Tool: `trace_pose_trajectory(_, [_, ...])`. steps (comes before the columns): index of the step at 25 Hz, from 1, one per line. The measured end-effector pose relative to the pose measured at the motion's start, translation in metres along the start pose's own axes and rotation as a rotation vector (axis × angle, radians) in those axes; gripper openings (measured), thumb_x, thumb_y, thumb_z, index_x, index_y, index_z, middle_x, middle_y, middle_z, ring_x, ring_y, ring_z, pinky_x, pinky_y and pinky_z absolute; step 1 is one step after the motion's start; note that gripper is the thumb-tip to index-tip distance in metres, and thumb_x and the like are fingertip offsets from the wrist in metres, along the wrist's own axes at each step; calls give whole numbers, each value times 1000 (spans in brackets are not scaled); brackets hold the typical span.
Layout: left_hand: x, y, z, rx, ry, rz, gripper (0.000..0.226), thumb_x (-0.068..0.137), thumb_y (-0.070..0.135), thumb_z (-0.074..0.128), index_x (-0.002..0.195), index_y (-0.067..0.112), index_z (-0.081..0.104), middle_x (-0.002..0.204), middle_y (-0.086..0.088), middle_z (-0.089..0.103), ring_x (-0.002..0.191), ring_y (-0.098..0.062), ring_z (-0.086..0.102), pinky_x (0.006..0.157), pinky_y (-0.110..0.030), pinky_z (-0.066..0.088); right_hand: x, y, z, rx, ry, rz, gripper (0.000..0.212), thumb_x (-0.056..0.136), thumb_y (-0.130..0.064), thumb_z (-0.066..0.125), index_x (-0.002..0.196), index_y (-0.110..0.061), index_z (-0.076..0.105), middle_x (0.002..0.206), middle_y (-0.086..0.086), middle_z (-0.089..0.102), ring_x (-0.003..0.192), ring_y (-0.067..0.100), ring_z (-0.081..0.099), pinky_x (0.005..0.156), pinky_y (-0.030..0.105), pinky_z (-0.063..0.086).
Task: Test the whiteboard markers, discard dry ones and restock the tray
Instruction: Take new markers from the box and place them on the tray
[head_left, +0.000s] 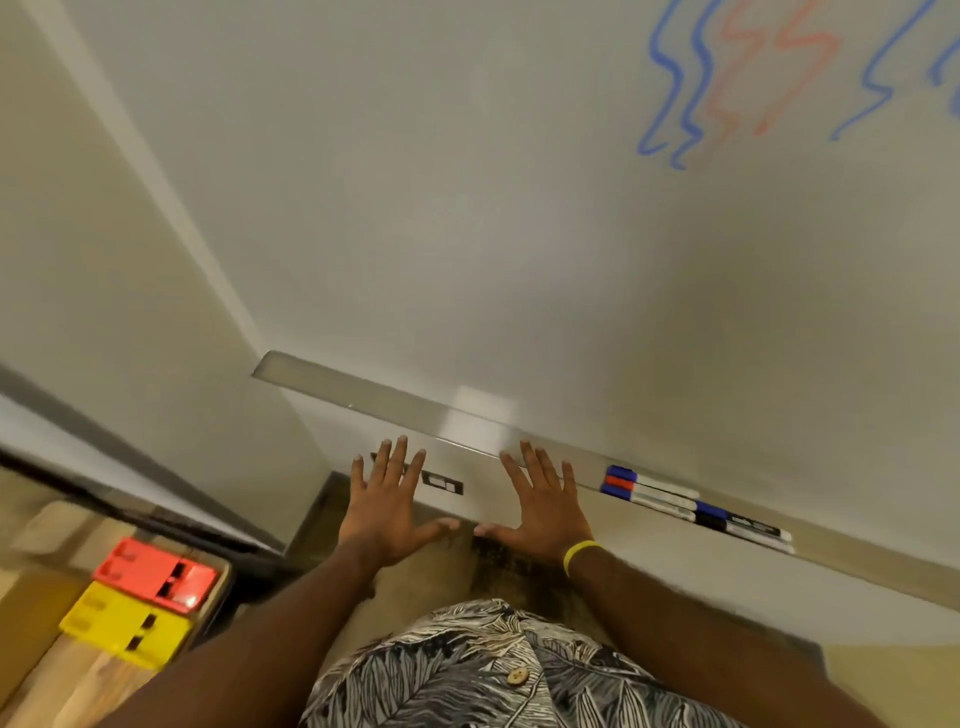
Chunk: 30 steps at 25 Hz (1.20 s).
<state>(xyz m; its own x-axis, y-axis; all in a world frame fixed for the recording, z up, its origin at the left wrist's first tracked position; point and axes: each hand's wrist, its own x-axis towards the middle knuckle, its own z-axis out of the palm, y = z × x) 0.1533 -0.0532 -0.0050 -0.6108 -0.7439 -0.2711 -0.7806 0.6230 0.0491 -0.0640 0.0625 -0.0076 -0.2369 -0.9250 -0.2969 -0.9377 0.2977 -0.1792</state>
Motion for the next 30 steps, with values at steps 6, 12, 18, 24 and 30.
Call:
trace_pose_trajectory(6, [-60, -11, 19, -127, 35, -339, 118, 64, 98, 5, 157, 24, 4, 163, -5, -12, 149, -23, -17, 119, -56, -9, 19, -25, -6, -45, -62, -225, 112, 68, -95, 27, 155, -35, -9, 161, 1, -24, 150, 24, -18, 118, 57, -13])
trace_pose_trajectory(12, [-124, 0, 34, -231, 93, -692, 116, 68, 97, 9, 157, 23, 5, 164, -5, -8, 150, -22, -16, 120, -56, -7, 28, -61, -8, -144, -103, -464, 110, 70, -94, 21, 156, -32, -6, 163, 4, -18, 151, 24, -14, 117, 57, -13])
trace_pose_trajectory(18, [-180, -6, 41, -244, 163, -952, 113, 71, 95, 7, 157, 21, 9, 163, -5, -8, 149, -23, -17, 120, -55, -6, 28, -126, -6, -201, -102, -663, 111, 68, -94, 15, 156, -30, -4, 164, 7, -13, 152, 26, -10, 118, 59, -9])
trace_pose_trajectory(24, [-224, -50, 46, -258, 213, -1078, 110, 74, 94, 7, 157, 22, 5, 163, -5, -11, 150, -25, -14, 119, -56, -6, 27, -212, 4, -214, -81, -798, 112, 68, -95, 16, 157, -30, -5, 164, 8, -14, 151, 28, -10, 116, 59, -10])
trace_pose_trajectory(30, [-259, -119, 58, -297, 236, -1124, 107, 74, 93, 10, 156, 24, 7, 164, -7, -10, 151, -26, -11, 120, -56, -2, 19, -287, 18, -224, -68, -806, 110, 70, -94, 22, 156, -32, -6, 164, 8, -16, 152, 28, -10, 118, 60, -8])
